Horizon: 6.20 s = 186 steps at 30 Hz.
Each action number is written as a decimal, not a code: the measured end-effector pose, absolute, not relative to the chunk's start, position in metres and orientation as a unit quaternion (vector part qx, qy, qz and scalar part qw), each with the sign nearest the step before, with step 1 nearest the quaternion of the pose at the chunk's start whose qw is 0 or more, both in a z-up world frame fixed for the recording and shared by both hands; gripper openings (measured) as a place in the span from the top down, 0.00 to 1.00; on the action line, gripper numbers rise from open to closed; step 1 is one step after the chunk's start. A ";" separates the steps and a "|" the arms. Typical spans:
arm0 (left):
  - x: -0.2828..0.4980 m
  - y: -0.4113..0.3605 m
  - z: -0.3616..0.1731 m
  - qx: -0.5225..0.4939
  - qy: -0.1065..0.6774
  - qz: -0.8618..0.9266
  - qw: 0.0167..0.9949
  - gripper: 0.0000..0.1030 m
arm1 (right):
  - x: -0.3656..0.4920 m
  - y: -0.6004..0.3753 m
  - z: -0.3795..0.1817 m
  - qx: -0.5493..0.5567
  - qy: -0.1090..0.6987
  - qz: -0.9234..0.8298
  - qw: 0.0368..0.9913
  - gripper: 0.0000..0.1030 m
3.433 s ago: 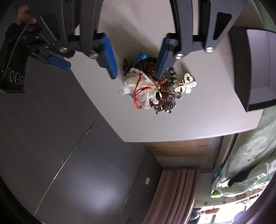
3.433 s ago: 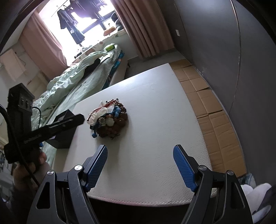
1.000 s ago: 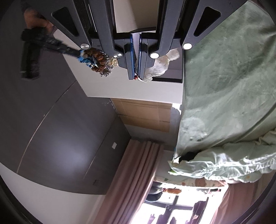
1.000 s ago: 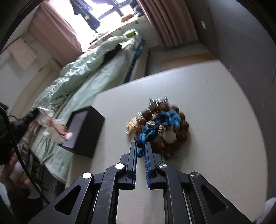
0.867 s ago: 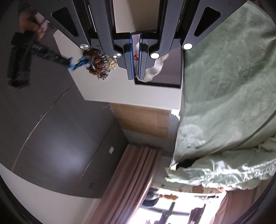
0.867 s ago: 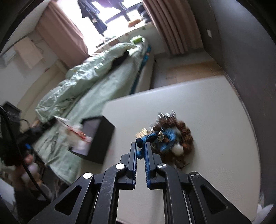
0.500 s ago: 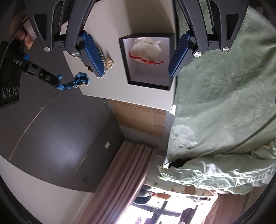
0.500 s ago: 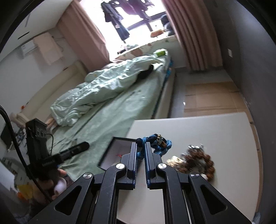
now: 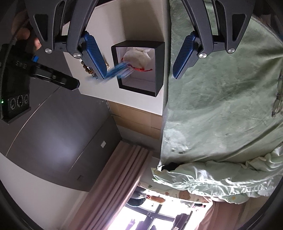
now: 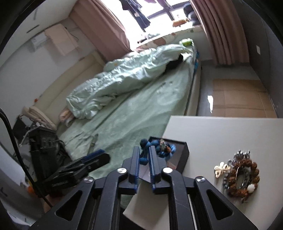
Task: Organize jewelry
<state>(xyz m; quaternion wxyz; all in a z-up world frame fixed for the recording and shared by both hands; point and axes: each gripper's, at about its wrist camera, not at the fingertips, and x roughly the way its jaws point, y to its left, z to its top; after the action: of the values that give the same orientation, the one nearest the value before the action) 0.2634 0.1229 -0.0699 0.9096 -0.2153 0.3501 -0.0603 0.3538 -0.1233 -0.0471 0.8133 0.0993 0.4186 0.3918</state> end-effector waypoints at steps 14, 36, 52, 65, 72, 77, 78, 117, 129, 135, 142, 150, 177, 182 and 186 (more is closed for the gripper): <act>0.268 0.080 -0.068 -0.194 0.353 -0.102 0.909 0.24 | 0.340 -0.213 -0.054 0.141 0.414 0.311 0.844 0.34; 0.325 -0.024 -0.090 -0.170 0.395 -0.214 0.877 0.44 | 0.348 -0.323 -0.111 0.224 0.447 0.205 0.841 0.35; 0.376 -0.084 -0.129 -0.144 0.469 -0.216 0.844 0.58 | 0.358 -0.353 -0.151 0.257 0.468 0.179 0.826 0.47; 0.384 -0.102 -0.146 -0.117 0.493 -0.195 0.840 0.99 | 0.381 -0.342 -0.161 0.264 0.481 0.190 0.814 0.47; 0.378 -0.086 -0.124 -0.121 0.470 -0.197 0.852 0.99 | 0.402 -0.321 -0.161 0.225 0.498 0.198 0.814 0.51; 0.374 -0.069 -0.114 -0.126 0.457 -0.188 0.860 0.99 | 0.412 -0.305 -0.164 0.186 0.514 0.200 0.813 0.56; 0.373 -0.067 -0.112 -0.127 0.456 -0.185 0.861 0.99 | 0.414 -0.302 -0.165 0.178 0.517 0.200 0.813 0.58; 0.334 0.069 -0.090 -0.188 0.440 -0.080 0.874 0.96 | 0.399 -0.197 -0.042 0.037 0.434 0.309 0.846 0.81; 0.300 0.122 -0.077 -0.211 0.404 -0.033 0.890 0.30 | 0.381 -0.118 -0.037 0.037 0.433 0.381 0.816 0.81; 0.290 0.138 -0.077 -0.222 0.400 -0.020 0.889 0.30 | 0.379 -0.099 -0.050 0.038 0.459 0.383 0.801 0.70; 0.291 0.126 -0.078 -0.215 0.400 -0.034 0.890 0.30 | 0.387 -0.145 -0.064 0.083 0.471 0.336 0.811 0.42; 0.301 0.092 -0.082 -0.204 0.406 -0.065 0.889 0.30 | 0.386 -0.204 -0.069 0.120 0.468 0.296 0.824 0.42; 0.373 -0.042 -0.111 -0.074 0.483 -0.168 0.856 0.40 | 0.388 -0.304 -0.136 0.175 0.500 0.216 0.820 0.42; 0.392 -0.054 -0.128 -0.060 0.510 -0.168 0.841 0.55 | 0.392 -0.313 -0.143 0.186 0.502 0.210 0.818 0.42; 0.405 -0.063 -0.143 -0.053 0.532 -0.168 0.828 0.59 | 0.393 -0.321 -0.148 0.195 0.502 0.206 0.817 0.42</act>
<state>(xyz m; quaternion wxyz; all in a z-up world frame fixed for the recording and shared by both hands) 0.4052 -0.0628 -0.1431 0.8282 -0.0530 0.5321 -0.1676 0.3934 -0.3214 -0.1477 0.8172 0.1953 0.5018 0.2057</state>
